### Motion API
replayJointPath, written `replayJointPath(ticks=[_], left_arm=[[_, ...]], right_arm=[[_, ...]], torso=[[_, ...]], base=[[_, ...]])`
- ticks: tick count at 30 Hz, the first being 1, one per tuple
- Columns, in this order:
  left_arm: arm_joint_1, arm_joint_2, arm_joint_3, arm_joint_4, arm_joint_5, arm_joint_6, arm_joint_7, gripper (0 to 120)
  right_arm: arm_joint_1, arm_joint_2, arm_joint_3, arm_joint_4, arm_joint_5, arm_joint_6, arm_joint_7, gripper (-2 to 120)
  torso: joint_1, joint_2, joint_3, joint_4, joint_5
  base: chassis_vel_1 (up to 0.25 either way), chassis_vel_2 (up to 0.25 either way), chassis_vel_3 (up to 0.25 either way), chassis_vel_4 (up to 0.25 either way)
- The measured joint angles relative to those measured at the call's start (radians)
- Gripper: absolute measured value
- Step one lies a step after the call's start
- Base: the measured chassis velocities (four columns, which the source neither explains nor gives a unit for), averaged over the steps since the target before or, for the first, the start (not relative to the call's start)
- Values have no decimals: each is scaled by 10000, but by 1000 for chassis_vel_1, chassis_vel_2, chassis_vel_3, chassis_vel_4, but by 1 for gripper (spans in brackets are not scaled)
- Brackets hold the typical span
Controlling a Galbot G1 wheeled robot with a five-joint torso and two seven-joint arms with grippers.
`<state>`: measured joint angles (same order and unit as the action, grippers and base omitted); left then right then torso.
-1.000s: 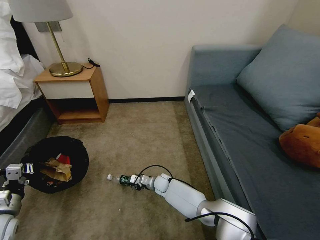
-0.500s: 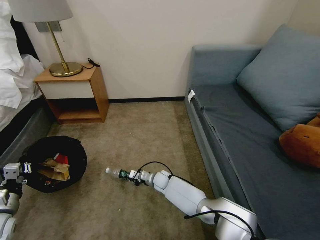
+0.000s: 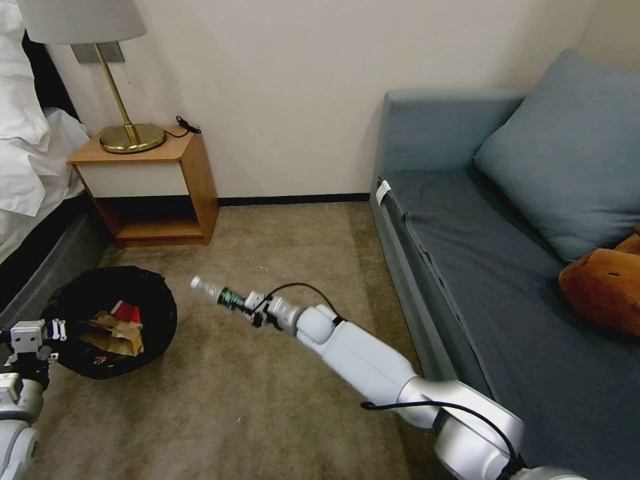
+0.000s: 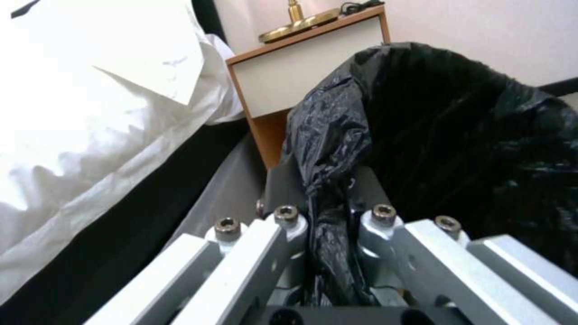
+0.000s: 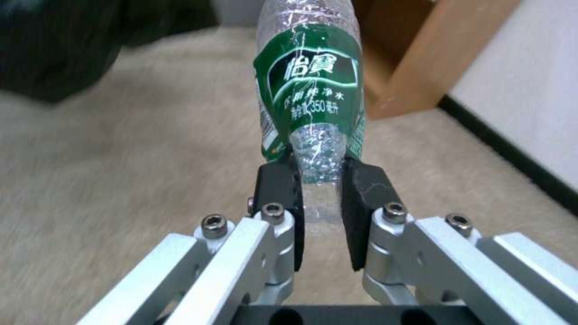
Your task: Pick up the trash bin, then pick up the garbage on the floor and place it into the trash bin.
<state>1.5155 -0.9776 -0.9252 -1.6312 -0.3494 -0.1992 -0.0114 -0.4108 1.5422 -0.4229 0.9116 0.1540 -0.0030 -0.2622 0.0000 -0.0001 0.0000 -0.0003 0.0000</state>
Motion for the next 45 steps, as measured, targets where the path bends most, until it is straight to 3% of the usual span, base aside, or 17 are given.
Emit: replayJointPath(ticks=[9, 11, 15, 18, 24, 45], left_arm=[[-59, -20, 148, -4, 21, -22, -39, 5], [-82, -19, 230, -3, -67, -63, -42, 5], [-84, -40, 332, -70, -328, -58, -84, 5], [-115, -81, 495, -216, -593, -25, -146, 5], [-201, -144, 688, -366, -752, 0, -189, 5], [-140, -227, 873, -924, -1275, 137, -320, 5]], right_arm=[[-87, -533, 412, 1887, 1152, -747, 225, 12], [-225, -668, 254, 3049, 2248, -1185, 346, 12], [-379, -626, 158, 3915, 3277, -1565, 596, 12], [-644, -319, 37, 4964, 5226, -2193, 1260, 12], [-948, 20, -170, 5461, 6976, -2662, 1867, 12], [-1765, 658, -783, 4136, 5721, -2115, 2015, 16]], torso=[[0, 0, 1, 3, 0], [0, 1, 0, 2, 0], [0, 0, 0, 4, 0], [0, 0, 0, 5, -2], [0, 1, 0, 4, -2], [0, 0, 0, 2, 0]], base=[[0, 0, 0, 0], [0, 0, 0, 0], [0, 0, 0, 0], [0, 0, 0, 0], [0, 0, 0, 0], [0, 0, 0, 0]])
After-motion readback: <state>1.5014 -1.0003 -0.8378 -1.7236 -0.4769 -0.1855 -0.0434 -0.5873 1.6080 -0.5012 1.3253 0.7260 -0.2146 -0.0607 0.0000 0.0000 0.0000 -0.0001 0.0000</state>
